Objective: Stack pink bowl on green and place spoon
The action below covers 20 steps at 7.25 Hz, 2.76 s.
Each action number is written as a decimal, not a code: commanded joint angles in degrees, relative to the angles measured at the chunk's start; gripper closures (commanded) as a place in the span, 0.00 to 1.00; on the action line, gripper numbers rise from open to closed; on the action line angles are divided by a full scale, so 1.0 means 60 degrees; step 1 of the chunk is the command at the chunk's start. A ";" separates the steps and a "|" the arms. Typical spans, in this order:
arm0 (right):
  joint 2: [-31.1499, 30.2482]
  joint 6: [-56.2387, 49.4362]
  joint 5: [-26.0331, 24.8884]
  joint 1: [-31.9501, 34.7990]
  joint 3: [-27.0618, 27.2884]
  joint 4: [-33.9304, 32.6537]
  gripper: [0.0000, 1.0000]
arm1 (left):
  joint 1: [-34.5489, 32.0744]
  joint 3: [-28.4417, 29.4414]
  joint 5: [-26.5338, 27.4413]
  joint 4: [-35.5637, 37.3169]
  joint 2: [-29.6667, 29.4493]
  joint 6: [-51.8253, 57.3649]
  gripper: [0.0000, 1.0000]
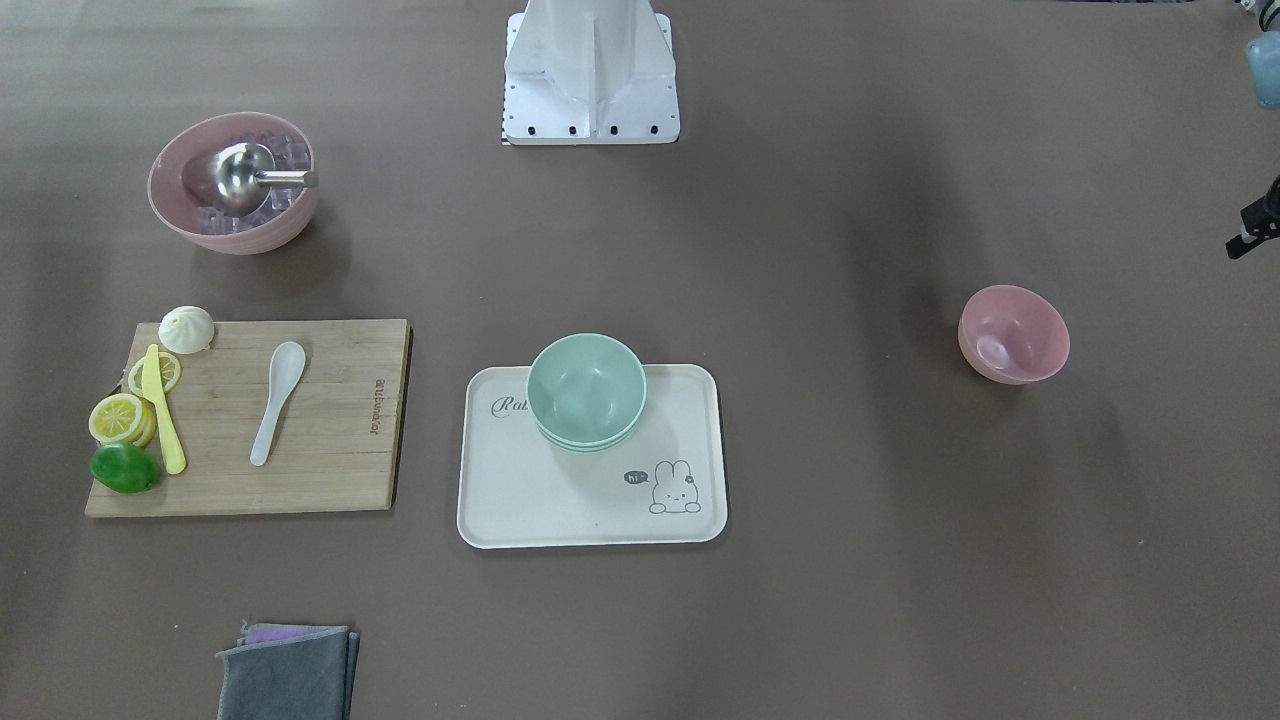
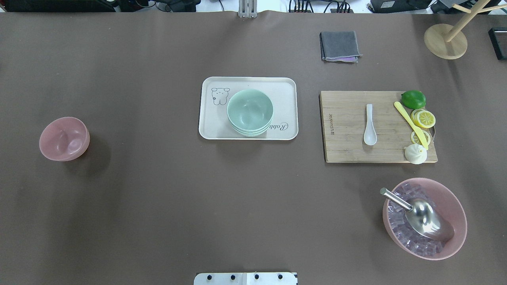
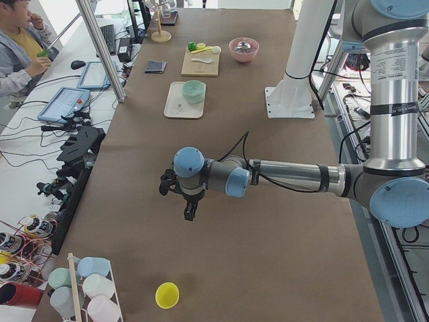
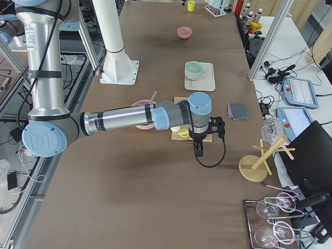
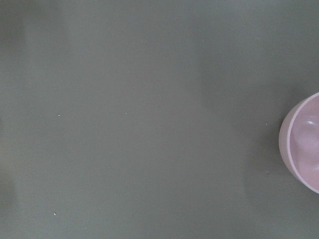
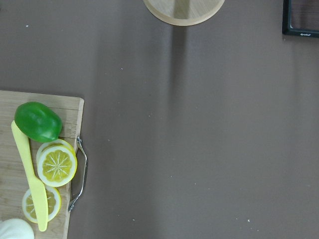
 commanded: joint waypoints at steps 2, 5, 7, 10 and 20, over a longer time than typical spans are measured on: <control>-0.0028 0.0000 0.0029 0.0008 0.0038 0.0001 0.00 | 0.0001 0.0064 -0.0001 -0.0322 0.0014 0.0000 0.02; -0.0028 0.0000 0.0044 -0.0006 0.0024 0.0001 0.00 | 0.0001 0.0050 -0.0001 -0.0352 0.0073 0.0058 0.02; -0.0014 0.0000 0.0000 -0.0006 0.0009 0.0001 0.00 | 0.0001 0.0050 -0.0001 -0.0352 0.0073 0.0044 0.02; -0.0028 0.0000 0.0044 -0.0006 0.0024 0.0001 0.00 | 0.0016 0.0050 -0.0204 -0.0352 0.0073 0.0044 0.02; -0.0028 0.0000 0.0073 0.0008 0.0068 0.0001 0.00 | 0.0001 -0.0038 -0.0470 -0.0381 0.0058 -0.0044 0.02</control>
